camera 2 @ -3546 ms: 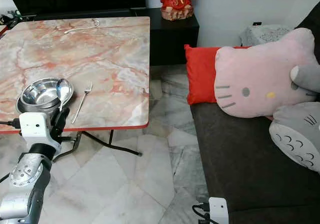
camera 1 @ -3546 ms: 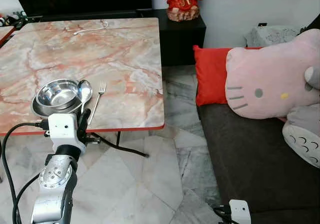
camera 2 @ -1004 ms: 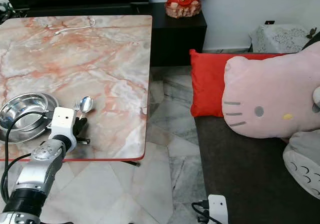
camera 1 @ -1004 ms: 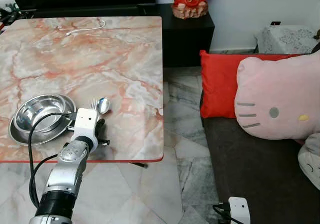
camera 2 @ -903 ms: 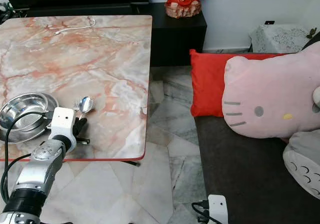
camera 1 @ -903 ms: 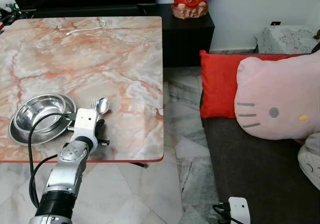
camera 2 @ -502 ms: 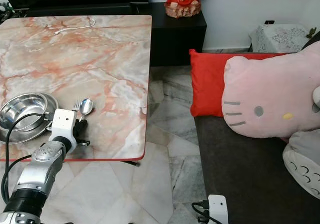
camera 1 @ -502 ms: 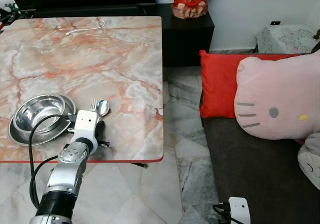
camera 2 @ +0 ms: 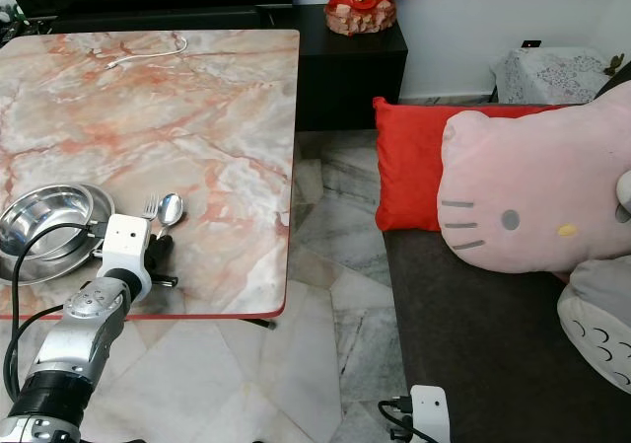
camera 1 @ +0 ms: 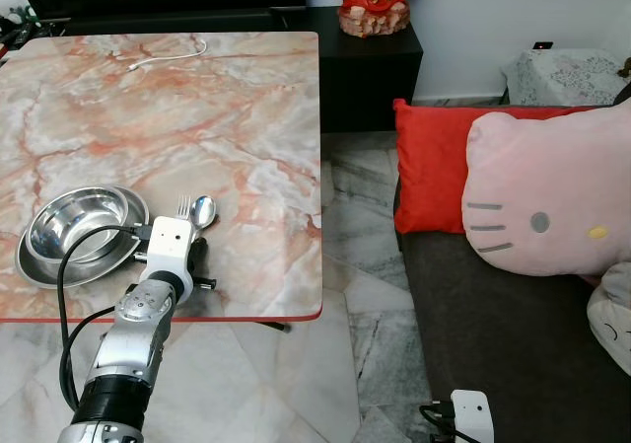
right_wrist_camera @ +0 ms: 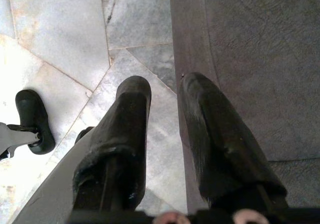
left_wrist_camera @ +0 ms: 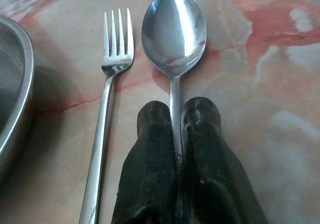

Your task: Setting the table

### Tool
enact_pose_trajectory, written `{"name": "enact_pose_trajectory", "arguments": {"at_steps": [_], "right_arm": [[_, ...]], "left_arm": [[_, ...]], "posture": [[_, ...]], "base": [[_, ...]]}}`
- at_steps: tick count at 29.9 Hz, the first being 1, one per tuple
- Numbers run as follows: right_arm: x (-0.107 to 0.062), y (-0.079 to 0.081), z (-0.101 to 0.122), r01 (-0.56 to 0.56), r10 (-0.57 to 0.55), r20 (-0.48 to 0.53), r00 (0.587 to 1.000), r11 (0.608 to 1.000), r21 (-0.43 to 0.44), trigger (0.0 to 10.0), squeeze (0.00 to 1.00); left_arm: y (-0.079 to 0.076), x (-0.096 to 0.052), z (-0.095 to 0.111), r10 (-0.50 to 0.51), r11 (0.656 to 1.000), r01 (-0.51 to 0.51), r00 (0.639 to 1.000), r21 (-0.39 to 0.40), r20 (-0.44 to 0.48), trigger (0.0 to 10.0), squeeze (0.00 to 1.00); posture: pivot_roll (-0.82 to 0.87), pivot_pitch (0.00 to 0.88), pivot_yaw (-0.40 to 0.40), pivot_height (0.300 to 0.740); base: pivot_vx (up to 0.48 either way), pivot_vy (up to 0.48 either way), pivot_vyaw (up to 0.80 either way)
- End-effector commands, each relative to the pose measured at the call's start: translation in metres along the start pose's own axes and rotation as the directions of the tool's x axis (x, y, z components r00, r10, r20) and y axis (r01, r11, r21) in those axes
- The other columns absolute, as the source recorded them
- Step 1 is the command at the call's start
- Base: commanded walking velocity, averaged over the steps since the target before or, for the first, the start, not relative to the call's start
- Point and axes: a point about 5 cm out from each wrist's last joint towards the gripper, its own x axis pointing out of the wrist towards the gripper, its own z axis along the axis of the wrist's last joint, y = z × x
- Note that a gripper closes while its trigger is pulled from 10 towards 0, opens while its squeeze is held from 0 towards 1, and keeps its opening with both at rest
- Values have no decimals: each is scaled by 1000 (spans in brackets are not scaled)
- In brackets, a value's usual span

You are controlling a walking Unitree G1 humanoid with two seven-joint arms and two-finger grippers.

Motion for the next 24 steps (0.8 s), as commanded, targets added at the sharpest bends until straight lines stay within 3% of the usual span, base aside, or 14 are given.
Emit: {"name": "enact_pose_trajectory", "arguments": {"at_steps": [1, 23, 24], "right_arm": [[-2, 0, -9, 1, -1, -30, 1000, 1000, -4, 10000, 0], [-2, -1, -9, 4, -4, -32, 999, 1000, -8, 10000, 0], [-2, -1, -9, 4, -5, -32, 999, 1000, -8, 10000, 0]], "left_arm": [[4, 0, 0, 8, 1000, -8, 1000, 22, -6, 10000, 200], [2, 2, 2, 4, 1000, -4, 1000, 25, 6, 10000, 290], [2, 2, 2, 5, 1000, -5, 1000, 26, 6, 10000, 365]], "posture": [[-42, 139, 16, 740], [-44, 140, 16, 740], [-44, 141, 15, 740]], "base": [[0, 0, 0], [0, 0, 0], [0, 0, 0]]}}
